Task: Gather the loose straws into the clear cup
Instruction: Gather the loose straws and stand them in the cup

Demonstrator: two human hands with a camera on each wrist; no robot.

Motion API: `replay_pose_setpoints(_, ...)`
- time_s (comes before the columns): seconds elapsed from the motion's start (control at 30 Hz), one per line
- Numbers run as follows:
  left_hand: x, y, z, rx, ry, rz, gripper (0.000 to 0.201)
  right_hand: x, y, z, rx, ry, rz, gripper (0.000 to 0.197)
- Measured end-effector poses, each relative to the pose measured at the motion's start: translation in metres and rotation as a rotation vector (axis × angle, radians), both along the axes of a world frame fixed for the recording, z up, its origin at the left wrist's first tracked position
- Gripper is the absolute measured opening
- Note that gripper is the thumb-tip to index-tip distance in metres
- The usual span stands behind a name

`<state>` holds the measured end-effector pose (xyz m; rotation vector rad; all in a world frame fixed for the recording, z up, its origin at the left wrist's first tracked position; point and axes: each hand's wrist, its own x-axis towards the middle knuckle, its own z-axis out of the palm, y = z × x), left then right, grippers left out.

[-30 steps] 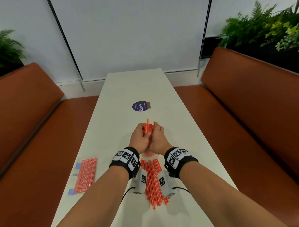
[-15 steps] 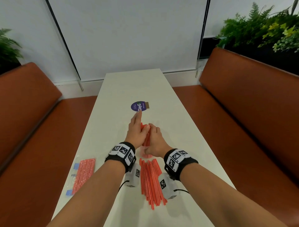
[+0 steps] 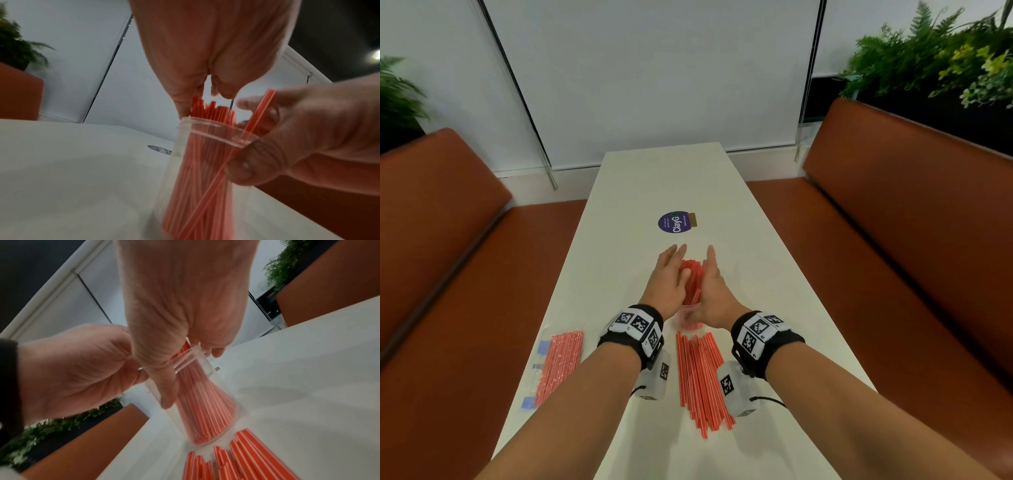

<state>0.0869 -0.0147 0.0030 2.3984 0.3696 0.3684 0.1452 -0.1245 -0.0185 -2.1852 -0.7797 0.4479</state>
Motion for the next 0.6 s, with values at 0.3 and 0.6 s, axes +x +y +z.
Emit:
replay_pose_setpoints(0.3,-0.055,-0.004,-0.024,-0.29,0.455,0.374,0.053,-0.037,-0.053,0.005,-0.626,0.141,0.042,0.092)
replay_pose_setpoints(0.6,-0.068,-0.056,-0.037,-0.487,0.583,0.098,0.018,-0.073,-0.038,0.002,-0.608,-0.136,0.302,0.009)
